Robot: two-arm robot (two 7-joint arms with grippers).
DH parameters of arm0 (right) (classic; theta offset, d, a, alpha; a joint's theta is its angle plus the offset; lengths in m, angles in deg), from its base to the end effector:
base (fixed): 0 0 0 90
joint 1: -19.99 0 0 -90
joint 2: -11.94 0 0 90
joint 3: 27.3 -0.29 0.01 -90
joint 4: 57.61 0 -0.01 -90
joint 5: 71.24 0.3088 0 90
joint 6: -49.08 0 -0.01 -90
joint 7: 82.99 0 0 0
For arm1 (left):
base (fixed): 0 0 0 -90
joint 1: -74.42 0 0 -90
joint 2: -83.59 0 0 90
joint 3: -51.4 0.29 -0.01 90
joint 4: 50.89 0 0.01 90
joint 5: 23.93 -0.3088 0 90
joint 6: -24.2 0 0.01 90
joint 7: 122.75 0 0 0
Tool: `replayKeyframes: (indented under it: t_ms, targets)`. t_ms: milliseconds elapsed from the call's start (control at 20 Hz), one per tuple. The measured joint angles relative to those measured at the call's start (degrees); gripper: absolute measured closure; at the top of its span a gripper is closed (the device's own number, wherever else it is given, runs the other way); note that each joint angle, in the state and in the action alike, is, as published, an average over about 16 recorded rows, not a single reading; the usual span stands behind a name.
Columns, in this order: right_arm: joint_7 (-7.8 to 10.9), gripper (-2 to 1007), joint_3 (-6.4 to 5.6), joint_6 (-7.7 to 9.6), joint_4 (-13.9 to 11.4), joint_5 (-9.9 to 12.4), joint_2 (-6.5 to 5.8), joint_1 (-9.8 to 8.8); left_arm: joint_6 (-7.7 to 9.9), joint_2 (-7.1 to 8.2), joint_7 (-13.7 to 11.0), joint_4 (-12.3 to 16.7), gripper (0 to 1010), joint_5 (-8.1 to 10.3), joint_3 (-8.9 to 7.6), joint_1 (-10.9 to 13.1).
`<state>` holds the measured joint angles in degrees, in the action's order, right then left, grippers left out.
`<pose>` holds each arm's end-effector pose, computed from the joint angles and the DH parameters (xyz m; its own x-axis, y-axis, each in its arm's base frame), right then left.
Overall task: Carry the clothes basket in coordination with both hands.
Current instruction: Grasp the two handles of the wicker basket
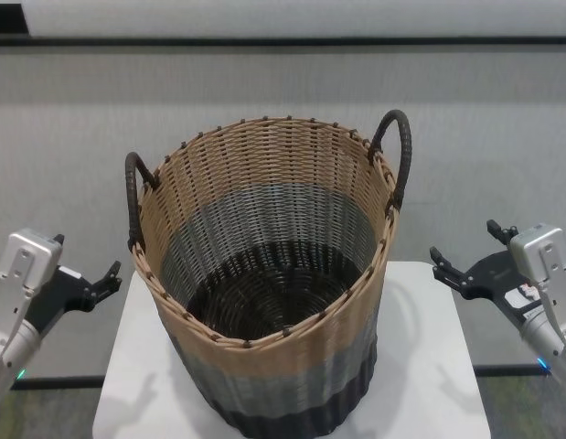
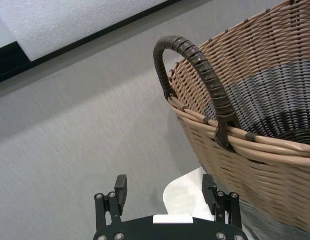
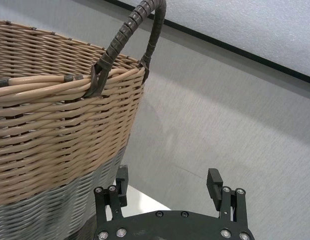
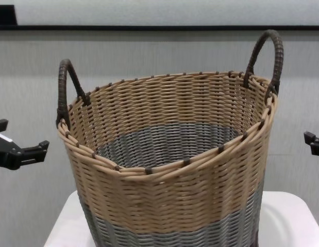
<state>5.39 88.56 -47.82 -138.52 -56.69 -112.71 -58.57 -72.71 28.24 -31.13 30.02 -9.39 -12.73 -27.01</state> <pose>0.3581 -0.0827 -0.3022 0.2922 -0.8803 0.3738 0.9553 0.2873 -0.0701 0.3581 0.0826 -0.3023 0.2924 0.8802 0.3739 -0.9552 0.2875 0.0702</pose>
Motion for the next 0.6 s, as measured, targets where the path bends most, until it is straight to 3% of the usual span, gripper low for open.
replayKeyframes:
  t_ms: [600]
  targets:
    - [0.00,4,0.00,0.00,0.0,0.0,0.00,0.00,0.00,0.00,0.0,0.0,10,0.00,0.00,0.0]
